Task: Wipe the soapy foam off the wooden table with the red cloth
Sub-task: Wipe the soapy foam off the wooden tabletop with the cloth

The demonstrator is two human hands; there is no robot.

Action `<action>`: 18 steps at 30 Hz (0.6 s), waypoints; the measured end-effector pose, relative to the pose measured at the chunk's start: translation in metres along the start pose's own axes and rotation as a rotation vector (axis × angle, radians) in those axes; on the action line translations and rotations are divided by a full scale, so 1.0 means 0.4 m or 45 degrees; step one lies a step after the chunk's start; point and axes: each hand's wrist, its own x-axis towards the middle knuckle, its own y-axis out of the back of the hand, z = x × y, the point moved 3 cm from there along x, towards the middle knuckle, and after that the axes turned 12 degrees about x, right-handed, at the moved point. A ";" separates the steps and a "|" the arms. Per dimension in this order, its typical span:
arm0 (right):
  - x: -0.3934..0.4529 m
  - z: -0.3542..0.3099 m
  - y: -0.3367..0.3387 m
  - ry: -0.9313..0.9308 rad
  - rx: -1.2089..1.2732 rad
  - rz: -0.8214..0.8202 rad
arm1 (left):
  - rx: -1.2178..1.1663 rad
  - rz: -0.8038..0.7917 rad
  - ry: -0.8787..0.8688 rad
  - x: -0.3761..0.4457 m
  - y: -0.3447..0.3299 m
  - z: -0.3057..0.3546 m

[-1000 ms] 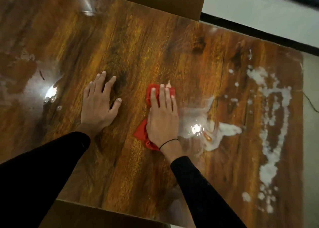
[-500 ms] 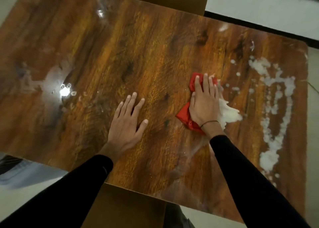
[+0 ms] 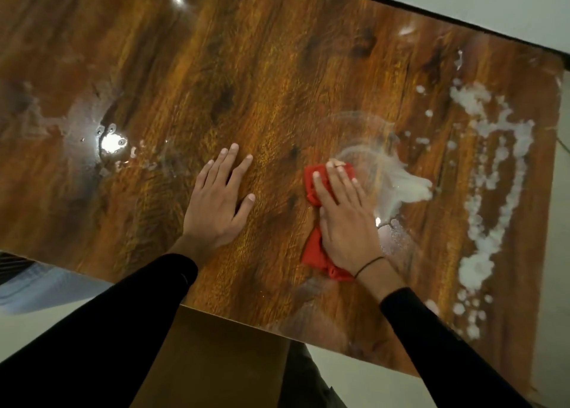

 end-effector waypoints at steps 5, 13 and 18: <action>0.087 0.021 0.016 -0.301 -0.005 0.157 | -0.006 0.018 -0.008 -0.005 0.005 -0.002; -0.023 -0.235 -0.108 -0.326 0.076 0.192 | 0.003 0.042 -0.021 -0.009 0.003 -0.001; -0.188 -0.256 -0.143 -0.333 0.056 0.150 | 0.000 0.048 -0.026 -0.015 0.009 0.002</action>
